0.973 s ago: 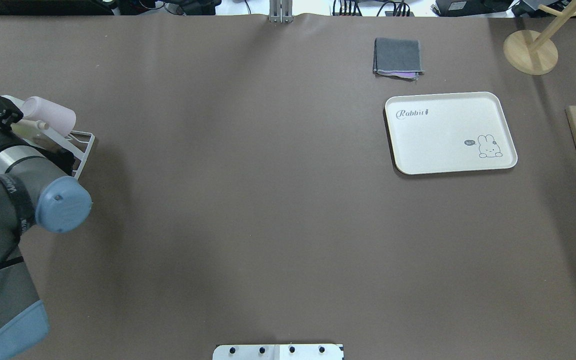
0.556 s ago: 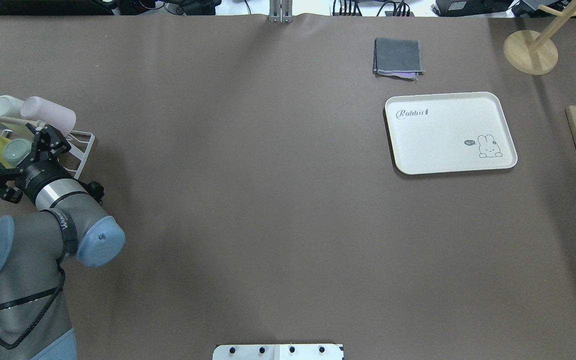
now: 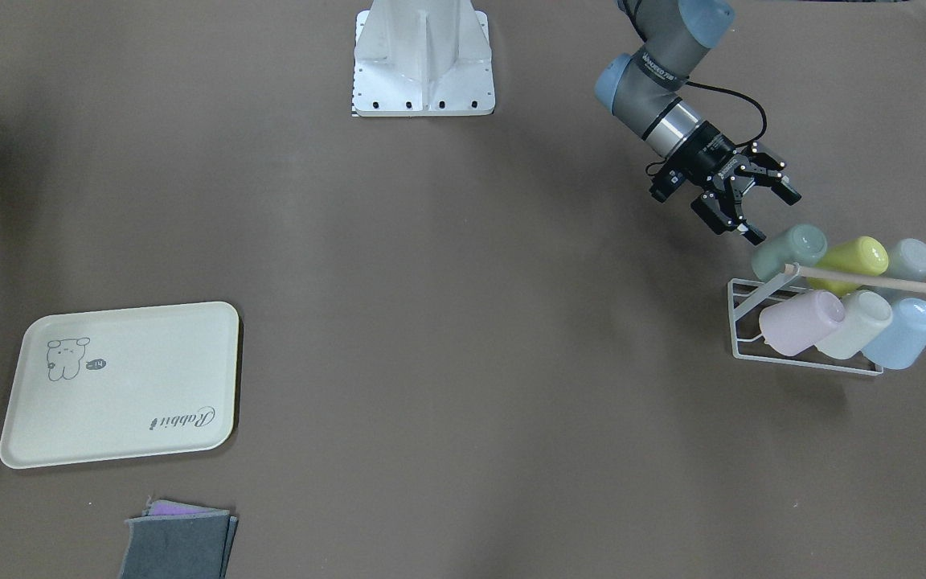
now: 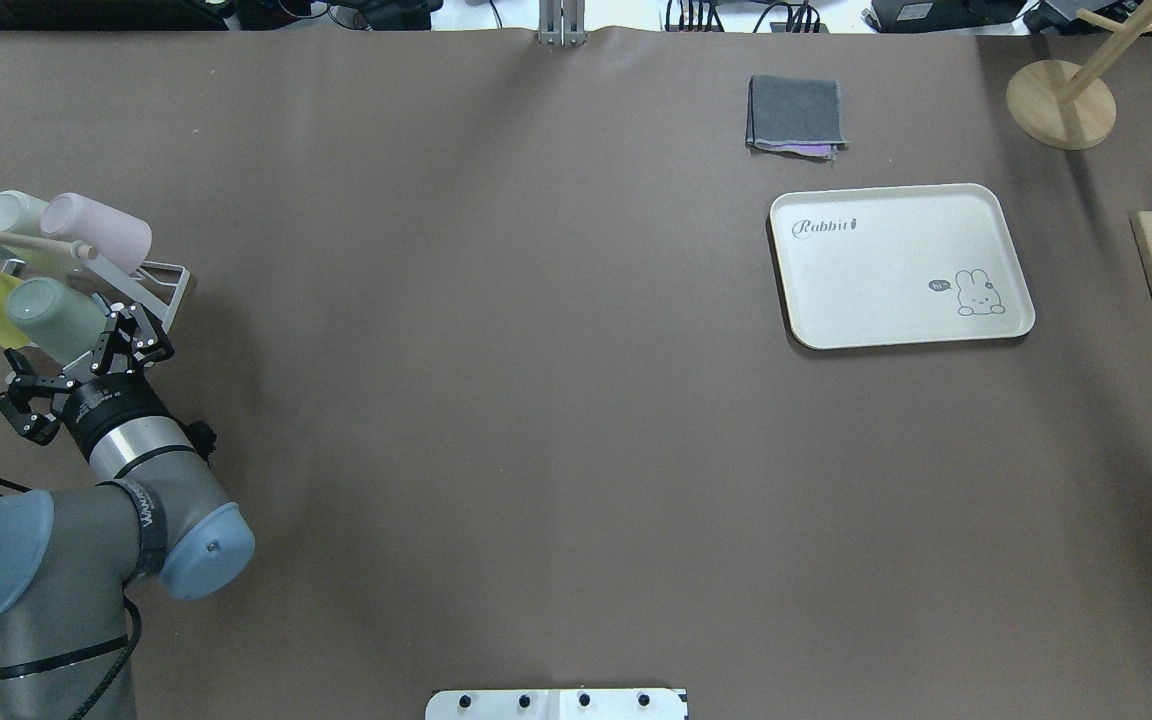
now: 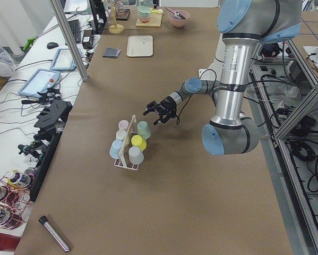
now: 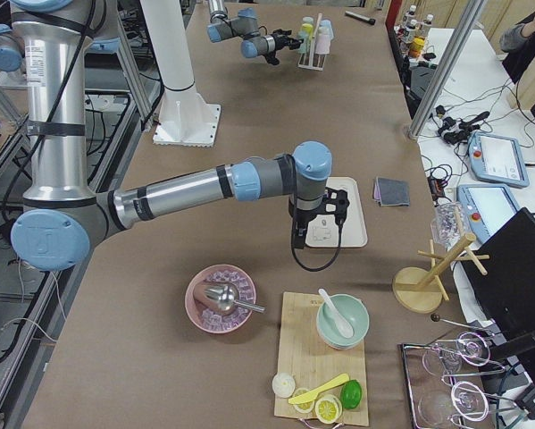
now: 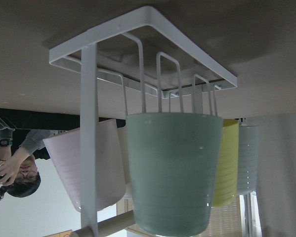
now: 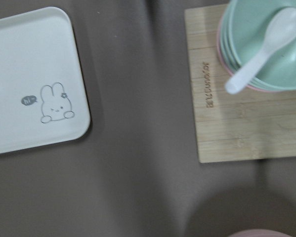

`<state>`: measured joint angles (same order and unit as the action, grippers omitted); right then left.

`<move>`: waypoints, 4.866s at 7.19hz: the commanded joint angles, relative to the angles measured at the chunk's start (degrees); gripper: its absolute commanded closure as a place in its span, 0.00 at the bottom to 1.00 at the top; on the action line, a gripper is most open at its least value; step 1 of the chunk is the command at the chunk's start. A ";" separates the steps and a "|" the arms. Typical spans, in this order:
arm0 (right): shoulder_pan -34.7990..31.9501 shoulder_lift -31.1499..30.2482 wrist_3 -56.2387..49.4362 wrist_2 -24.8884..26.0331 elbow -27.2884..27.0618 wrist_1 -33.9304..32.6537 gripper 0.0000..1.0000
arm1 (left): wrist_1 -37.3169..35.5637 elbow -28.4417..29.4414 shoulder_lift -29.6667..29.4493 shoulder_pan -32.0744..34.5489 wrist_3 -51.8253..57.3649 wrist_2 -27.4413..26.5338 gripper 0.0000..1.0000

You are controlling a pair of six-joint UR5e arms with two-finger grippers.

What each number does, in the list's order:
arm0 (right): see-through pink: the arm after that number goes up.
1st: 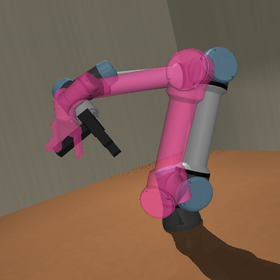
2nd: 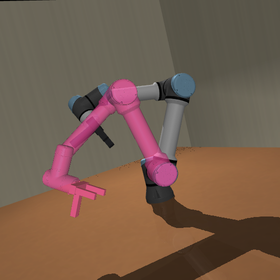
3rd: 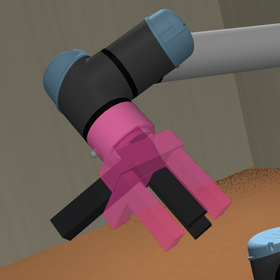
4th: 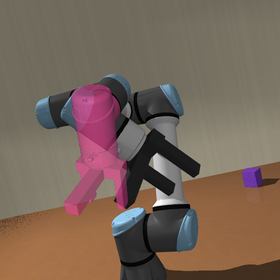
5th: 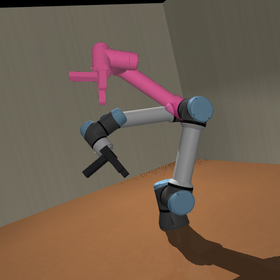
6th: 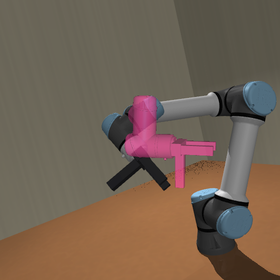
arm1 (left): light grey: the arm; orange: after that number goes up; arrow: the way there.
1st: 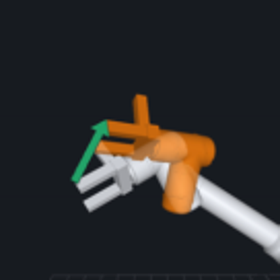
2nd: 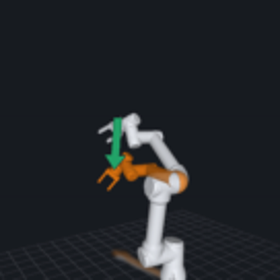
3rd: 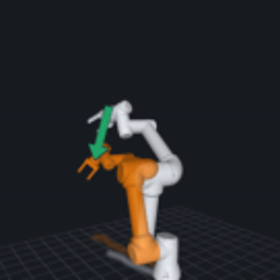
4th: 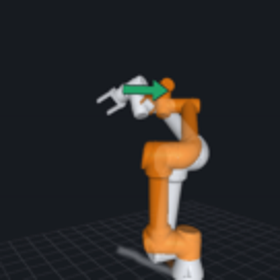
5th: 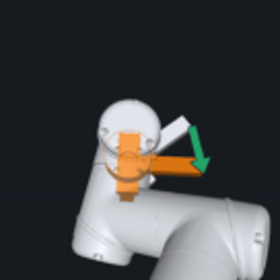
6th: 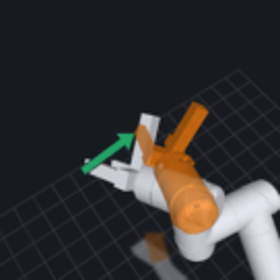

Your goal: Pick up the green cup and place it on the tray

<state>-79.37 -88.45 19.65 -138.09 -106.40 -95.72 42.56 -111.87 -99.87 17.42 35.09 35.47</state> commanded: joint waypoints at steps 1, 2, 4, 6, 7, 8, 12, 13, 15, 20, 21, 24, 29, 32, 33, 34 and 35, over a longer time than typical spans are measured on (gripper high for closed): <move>5.34 7.05 0.48 0.45 11.58 10.02 0.00 | 0.15 3.05 0.12 0.07 -0.28 -5.12 0.04; 6.67 9.50 1.00 0.98 21.74 23.43 0.00 | 0.07 3.58 0.12 -0.02 -2.11 -5.15 0.05; 9.83 12.93 0.92 4.04 30.69 27.87 0.00 | -0.37 5.08 0.21 -0.19 -7.13 -4.98 0.07; 11.51 16.54 1.00 6.43 37.10 31.01 0.00 | -0.11 6.48 1.08 -0.19 -7.41 -5.06 0.07; 11.60 17.60 1.09 6.70 40.10 33.73 0.00 | 0.24 7.62 1.09 -0.10 -7.32 -5.24 0.07; 11.69 17.87 1.44 6.61 40.21 33.76 0.01 | 0.42 8.41 1.09 -0.28 -7.41 -5.24 0.06; 12.83 19.36 3.20 6.35 40.57 33.85 0.15 | 0.16 8.77 0.56 0.07 -7.14 -10.15 0.06; 13.36 19.71 3.29 6.35 41.00 33.85 0.15 | 0.33 9.64 0.56 0.16 -7.23 -10.25 0.06; 14.33 20.06 3.20 6.08 42.15 33.85 0.22 | 0.42 9.92 0.47 0.33 -7.23 -10.25 0.06; 14.94 20.07 3.64 5.99 42.15 33.85 0.90 | 0.94 12.37 0.21 0.42 -8.19 -12.62 0.10; 15.03 19.98 3.64 5.99 42.15 33.85 0.90 | 0.86 12.38 0.29 0.42 -8.55 -13.75 0.10; 14.95 19.45 3.73 5.82 41.80 34.19 1.00 | -0.72 13.17 -0.32 0.34 -11.98 -13.94 0.10; 11.44 20.33 3.64 0.30 41.62 34.11 1.00 | -0.90 13.43 -0.32 0.60 -12.06 -14.64 0.38; 8.89 22.44 3.73 -3.39 41.53 35.24 1.00 | -0.99 12.47 -0.23 0.60 -12.06 -14.64 0.72; 8.01 23.14 3.73 -5.06 41.53 35.43 1.00 | -2.73 10.90 -0.06 0.43 -12.24 -14.47 0.74; 7.31 24.10 3.90 -6.04 41.53 35.51 1.00 | -3.79 9.75 0.03 0.34 -12.24 -14.47 0.74; 7.30 25.76 5.64 -6.39 41.53 35.52 1.00 | -4.06 8.44 0.29 0.25 -12.15 -14.38 0.75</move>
<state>-71.69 -64.37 23.91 -143.63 -64.86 -60.29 39.25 -101.86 -99.83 17.78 22.89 21.01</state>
